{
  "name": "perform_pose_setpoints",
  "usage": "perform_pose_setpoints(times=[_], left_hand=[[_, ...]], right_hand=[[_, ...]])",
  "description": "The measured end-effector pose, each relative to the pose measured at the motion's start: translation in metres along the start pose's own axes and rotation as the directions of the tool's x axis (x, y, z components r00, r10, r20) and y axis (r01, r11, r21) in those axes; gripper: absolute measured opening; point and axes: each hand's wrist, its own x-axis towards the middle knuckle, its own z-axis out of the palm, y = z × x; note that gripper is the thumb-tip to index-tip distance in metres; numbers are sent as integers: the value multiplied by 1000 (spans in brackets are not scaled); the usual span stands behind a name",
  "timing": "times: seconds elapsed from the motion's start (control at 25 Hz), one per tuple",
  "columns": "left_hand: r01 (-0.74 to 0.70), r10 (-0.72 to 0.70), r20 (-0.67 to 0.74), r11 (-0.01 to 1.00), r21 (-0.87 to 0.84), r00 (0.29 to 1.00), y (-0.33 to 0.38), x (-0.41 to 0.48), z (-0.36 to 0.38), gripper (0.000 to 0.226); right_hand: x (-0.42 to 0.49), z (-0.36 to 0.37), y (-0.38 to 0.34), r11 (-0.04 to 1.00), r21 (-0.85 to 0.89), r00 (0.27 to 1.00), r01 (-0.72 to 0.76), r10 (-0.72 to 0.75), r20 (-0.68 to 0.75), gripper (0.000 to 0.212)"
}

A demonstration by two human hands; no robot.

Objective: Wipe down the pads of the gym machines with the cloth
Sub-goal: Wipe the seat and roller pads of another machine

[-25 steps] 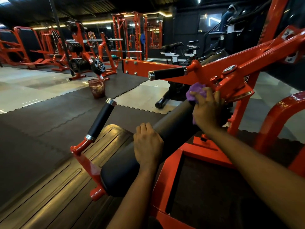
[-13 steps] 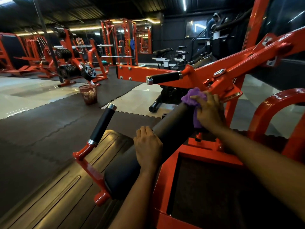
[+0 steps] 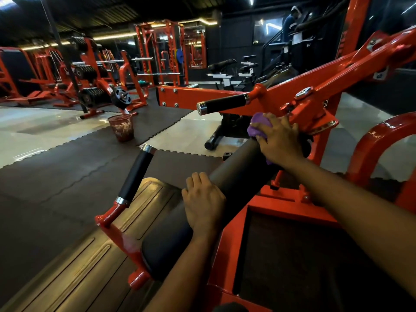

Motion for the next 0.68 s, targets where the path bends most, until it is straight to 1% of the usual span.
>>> perform_pose_setpoints(times=[0.08,0.24,0.36,0.44,0.52,0.6,0.64,0.68], left_hand=[[2,-2,-2,1000,0,1000,-1,-2,0,15],[-8,8,-22,1000,-16,1000,-1,-3,-1,14],[-2,4,-96,1000,17,995,4,-16,2,14],[-5,8,-141,1000,18,990,12,-34,7,21],[6,-3,-158,1000,17,987,17,-43,12,28],[6,1,-182,999,36,983,18,-47,16,26],[13,-5,-198,999,38,980,18,-49,17,24],[22,-15,-210,999,32,978,20,-50,18,24]], right_hand=[[-3,-3,3,999,-26,999,42,-42,-6,44],[8,-10,13,994,-34,994,99,-98,49,48],[19,-8,12,994,-32,990,109,-106,98,47],[28,-9,19,989,7,981,148,-148,123,45],[38,-11,27,988,57,981,142,-148,129,43],[31,-3,21,994,79,994,69,-76,84,40],[21,3,13,996,78,998,49,-51,20,39],[10,9,7,995,74,996,70,-66,-59,39]])
